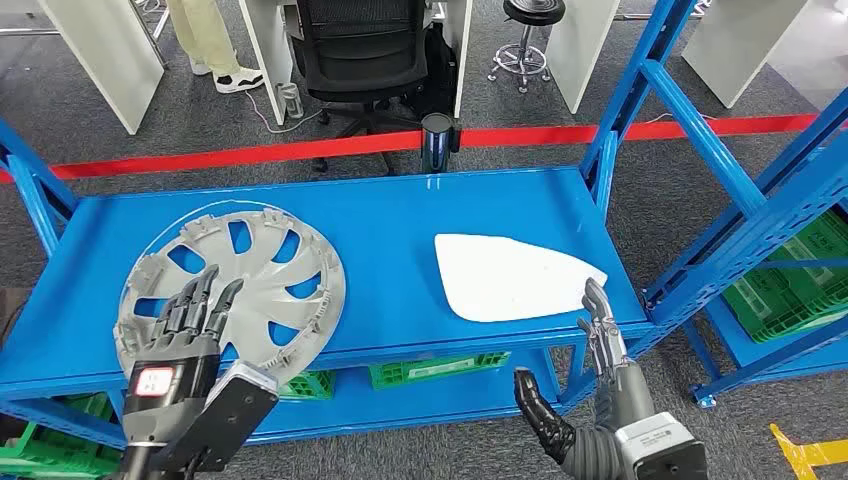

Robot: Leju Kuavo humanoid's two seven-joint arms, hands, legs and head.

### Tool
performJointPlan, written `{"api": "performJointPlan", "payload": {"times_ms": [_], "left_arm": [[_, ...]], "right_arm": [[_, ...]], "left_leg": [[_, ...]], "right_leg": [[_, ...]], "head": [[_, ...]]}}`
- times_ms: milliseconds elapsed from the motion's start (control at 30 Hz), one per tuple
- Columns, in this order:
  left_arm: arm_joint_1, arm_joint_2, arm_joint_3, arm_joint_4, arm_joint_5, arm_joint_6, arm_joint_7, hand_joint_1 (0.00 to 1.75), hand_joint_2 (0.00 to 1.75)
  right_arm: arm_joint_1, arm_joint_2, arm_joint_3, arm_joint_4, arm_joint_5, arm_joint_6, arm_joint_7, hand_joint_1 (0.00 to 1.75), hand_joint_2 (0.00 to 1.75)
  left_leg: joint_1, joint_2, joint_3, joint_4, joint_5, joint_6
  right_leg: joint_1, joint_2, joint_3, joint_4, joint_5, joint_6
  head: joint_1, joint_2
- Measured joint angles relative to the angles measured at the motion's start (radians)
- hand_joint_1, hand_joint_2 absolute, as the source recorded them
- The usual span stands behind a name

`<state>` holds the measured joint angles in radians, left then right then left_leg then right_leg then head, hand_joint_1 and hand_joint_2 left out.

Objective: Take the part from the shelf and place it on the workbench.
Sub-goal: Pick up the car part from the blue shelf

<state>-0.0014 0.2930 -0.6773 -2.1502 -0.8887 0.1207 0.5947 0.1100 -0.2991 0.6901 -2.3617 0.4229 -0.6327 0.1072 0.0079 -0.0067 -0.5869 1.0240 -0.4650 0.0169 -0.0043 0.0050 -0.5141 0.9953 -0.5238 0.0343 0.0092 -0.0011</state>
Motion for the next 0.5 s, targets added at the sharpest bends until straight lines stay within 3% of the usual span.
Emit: {"api": "performJointPlan", "payload": {"times_ms": [100,300,500], "left_arm": [[-0.002,0.008,-0.001,0.004,-0.047,-0.034,0.010,0.00,1.75],[-0.004,0.027,-0.006,0.027,-0.274,-0.221,0.022,0.00,1.75],[0.007,0.029,-0.008,0.061,-0.217,-0.327,0.022,0.00,1.75]], "right_arm": [[0.001,0.002,0.000,0.000,-0.001,-0.001,-0.002,0.00,1.75],[-0.012,0.012,0.000,0.005,-0.017,0.014,-0.007,0.00,1.75],[-0.041,0.021,0.000,0.009,-0.045,0.056,0.021,0.00,1.75]], "left_leg": [[0.000,0.000,0.000,0.000,0.000,0.000],[0.000,0.000,0.000,0.000,0.000,0.000],[0.000,0.000,0.000,0.000,0.000,0.000]], "right_leg": [[0.000,0.000,0.000,0.000,0.000,0.000],[0.000,0.000,0.000,0.000,0.000,0.000],[0.000,0.000,0.000,0.000,0.000,0.000]], "head": [[0.000,0.000],[-0.001,0.000],[-0.001,0.000]]}}
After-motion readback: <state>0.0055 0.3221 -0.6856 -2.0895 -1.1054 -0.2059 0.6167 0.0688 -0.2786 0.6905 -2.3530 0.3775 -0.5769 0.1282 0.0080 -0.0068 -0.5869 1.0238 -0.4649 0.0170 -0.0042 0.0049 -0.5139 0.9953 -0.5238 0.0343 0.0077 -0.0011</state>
